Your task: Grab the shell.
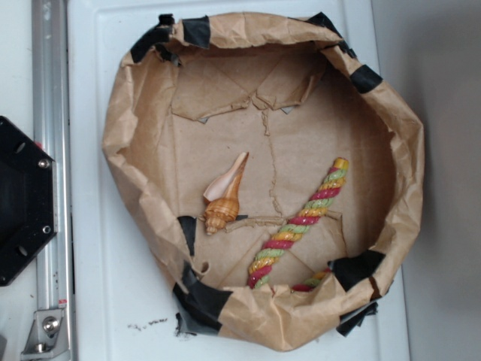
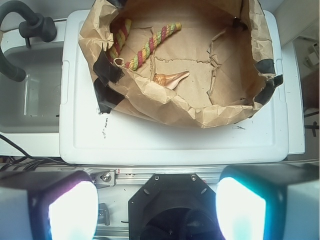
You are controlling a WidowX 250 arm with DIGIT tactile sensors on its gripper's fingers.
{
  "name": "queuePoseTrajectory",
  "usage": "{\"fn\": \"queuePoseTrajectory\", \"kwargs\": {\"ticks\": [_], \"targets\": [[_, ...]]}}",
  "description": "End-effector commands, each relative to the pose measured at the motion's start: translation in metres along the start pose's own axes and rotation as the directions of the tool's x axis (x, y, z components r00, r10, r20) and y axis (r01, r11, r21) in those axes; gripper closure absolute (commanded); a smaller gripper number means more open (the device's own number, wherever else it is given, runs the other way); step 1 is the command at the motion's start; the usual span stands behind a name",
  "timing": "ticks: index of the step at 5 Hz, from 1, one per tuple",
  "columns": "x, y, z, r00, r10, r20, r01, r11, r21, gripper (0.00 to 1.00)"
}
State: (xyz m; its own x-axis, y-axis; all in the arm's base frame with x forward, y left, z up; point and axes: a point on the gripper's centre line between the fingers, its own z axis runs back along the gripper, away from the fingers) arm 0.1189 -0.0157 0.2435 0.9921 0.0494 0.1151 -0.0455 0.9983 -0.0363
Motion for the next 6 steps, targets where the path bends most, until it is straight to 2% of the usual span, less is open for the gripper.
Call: {"fn": "queuePoseTrajectory", "kwargs": {"ticks": [1, 2, 3, 4, 5, 6], "targets": [[0.000, 0.000, 0.000, 1.000, 0.000, 0.000, 0.000, 1.000, 0.000, 0.00], [0.046, 0.017, -0.042, 0.990, 0.142, -0.005, -0.142, 0.989, 0.047, 0.00], [0.080, 0.022, -0.053, 0.954, 0.299, 0.011, -0.299, 0.953, 0.040, 0.00], [0.105, 0.030, -0.088, 0.845, 0.532, -0.058, -0.529, 0.847, 0.057, 0.00], [0.100, 0.037, -0.127, 0.724, 0.686, -0.063, -0.676, 0.725, 0.131, 0.00], [0.087, 0.037, -0.171, 0.701, 0.711, -0.055, -0.702, 0.702, 0.117, 0.00]]}}
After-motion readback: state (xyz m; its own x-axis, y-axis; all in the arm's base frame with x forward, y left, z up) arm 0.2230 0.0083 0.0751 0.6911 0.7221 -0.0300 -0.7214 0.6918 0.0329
